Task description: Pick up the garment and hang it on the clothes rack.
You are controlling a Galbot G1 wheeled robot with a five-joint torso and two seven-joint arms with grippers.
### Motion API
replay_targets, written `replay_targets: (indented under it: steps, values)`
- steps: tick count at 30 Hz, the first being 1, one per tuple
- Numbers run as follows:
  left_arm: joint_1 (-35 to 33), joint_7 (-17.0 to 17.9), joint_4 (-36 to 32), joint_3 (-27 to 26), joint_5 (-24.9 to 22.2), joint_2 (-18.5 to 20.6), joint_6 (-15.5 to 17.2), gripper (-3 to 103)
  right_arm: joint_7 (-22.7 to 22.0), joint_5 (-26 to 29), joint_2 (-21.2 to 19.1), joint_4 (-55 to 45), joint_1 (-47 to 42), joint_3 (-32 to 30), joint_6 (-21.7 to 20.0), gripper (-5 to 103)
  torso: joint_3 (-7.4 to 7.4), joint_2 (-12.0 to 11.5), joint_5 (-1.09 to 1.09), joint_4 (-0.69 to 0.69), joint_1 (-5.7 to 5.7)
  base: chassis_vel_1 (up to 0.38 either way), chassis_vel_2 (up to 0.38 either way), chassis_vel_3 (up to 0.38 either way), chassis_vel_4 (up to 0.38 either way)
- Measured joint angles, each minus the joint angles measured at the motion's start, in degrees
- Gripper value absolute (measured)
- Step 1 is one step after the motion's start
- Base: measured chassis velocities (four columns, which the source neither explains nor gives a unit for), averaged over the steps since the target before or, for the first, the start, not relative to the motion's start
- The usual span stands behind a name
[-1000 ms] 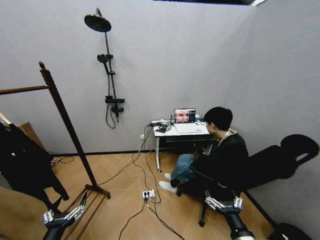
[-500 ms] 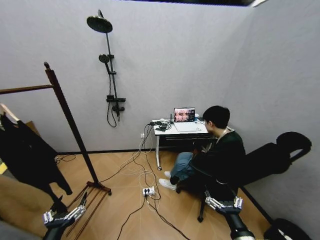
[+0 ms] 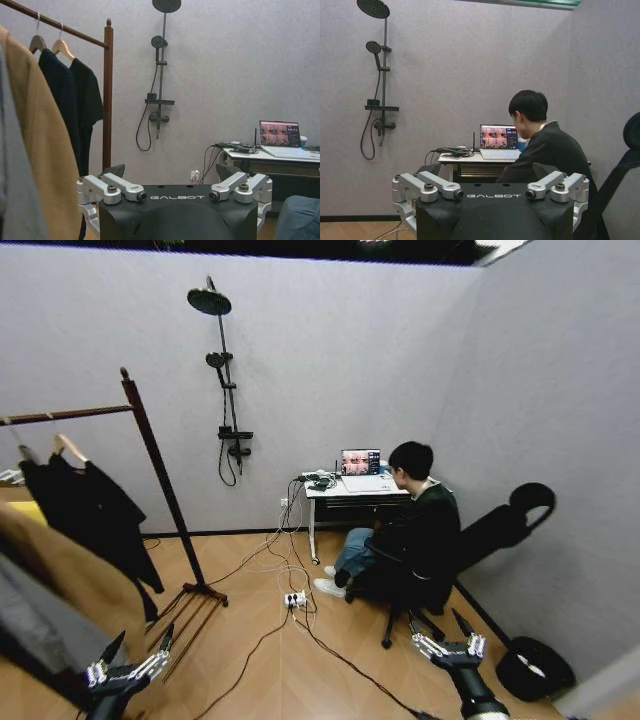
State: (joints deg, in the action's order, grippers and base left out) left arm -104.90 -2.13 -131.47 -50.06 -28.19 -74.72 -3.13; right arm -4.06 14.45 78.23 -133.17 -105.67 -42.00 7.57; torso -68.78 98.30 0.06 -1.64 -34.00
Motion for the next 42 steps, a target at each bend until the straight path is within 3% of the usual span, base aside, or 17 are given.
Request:
replay_targets:
  steps: [2,6,7,12,14,16,20,21,23,24,25,28,31,36,40,42]
  values:
    - [0.00,0.06,0.01,0.00,0.00,0.00,0.00,100,0.00,0.00,0.00,0.00,0.00,0.00,0.00,100,0.02,0.02,-0.12,0.02,0.03,0.374,-0.368,-0.360,0.348]
    - [0.00,-0.01,0.00,0.00,0.00,0.00,0.00,100,0.00,0.00,-0.01,0.00,-0.01,0.00,0.00,100,0.00,0.00,0.00,0.00,0.00,0.371,-0.366,-0.375,0.355]
    - [0.00,0.07,0.00,0.00,0.00,0.00,0.00,100,0.01,-0.01,0.00,-0.01,0.00,0.01,0.00,100,0.02,0.02,-0.10,0.03,0.02,0.349,-0.402,-0.386,0.357]
    - [0.00,0.03,0.00,-0.01,0.00,0.00,0.00,100,0.00,0.00,0.00,0.00,0.00,0.01,0.00,100,0.00,0.00,-0.01,0.01,-0.02,0.348,-0.355,-0.373,0.361]
    - [-0.01,0.07,0.01,0.00,0.00,0.00,0.00,100,0.01,0.00,0.00,-0.01,0.00,0.01,0.00,100,0.01,0.01,-0.10,0.03,0.00,0.349,-0.347,-0.346,0.374]
    - [0.00,0.06,0.00,0.00,0.00,0.00,0.00,100,0.01,0.00,0.00,0.00,0.00,0.00,0.01,100,0.01,0.01,0.00,0.02,0.01,0.348,-0.345,-0.343,0.344]
    - [0.00,0.05,0.01,0.00,0.00,0.00,0.00,100,0.00,0.00,0.00,-0.01,-0.01,0.00,0.01,100,0.02,0.02,-0.13,0.00,0.02,0.343,-0.365,-0.330,0.336]
    - [-0.01,0.05,0.00,0.00,0.00,0.00,-0.01,100,0.00,0.00,0.00,0.00,0.00,0.01,0.00,100,0.01,0.01,0.02,0.02,0.01,0.349,-0.371,-0.347,0.348]
    - [0.00,0.06,0.00,0.00,0.00,0.00,0.00,100,0.01,0.00,0.00,0.00,0.00,0.02,0.00,100,0.00,0.00,-0.03,0.02,-0.01,0.384,-0.371,-0.358,0.376]
    - [0.00,0.07,0.01,0.00,0.00,0.00,0.00,100,0.01,0.00,0.00,-0.01,0.00,0.01,0.01,100,0.01,0.01,-0.16,0.02,0.01,0.340,-0.363,-0.358,0.339]
    - [0.00,0.04,0.00,-0.01,0.00,0.00,0.00,100,0.01,0.00,0.00,-0.01,0.00,0.01,0.00,100,0.02,0.03,-0.04,0.01,0.04,0.329,-0.309,-0.340,0.339]
    - [-0.01,0.03,0.00,0.00,0.00,0.00,0.00,100,0.00,0.00,0.00,0.00,-0.01,0.00,0.01,100,0.01,0.02,-0.03,0.01,0.05,0.300,-0.293,-0.334,0.294]
    - [-0.02,0.07,0.01,-0.01,0.00,0.00,0.00,100,0.01,0.00,0.00,-0.01,-0.01,0.01,0.01,100,0.04,0.06,-0.08,0.06,0.07,0.211,-0.093,-0.180,0.234]
    - [0.01,0.01,0.00,0.00,0.00,0.00,0.00,100,0.00,0.00,0.00,0.00,-0.03,0.00,0.01,100,0.01,0.02,0.00,-0.04,0.05,-0.004,0.000,-0.090,0.026]
    - [0.01,0.03,0.00,-0.01,0.00,0.00,0.00,100,0.00,0.00,0.00,0.00,0.03,0.00,0.01,100,-0.02,-0.04,-0.03,0.06,-0.06,-0.059,0.032,0.084,-0.026]
    - [0.01,0.04,0.00,0.00,0.00,0.00,0.00,100,0.00,0.00,0.00,-0.01,0.03,0.00,0.01,100,-0.02,-0.04,-0.05,0.03,-0.06,-0.043,0.085,0.084,-0.032]
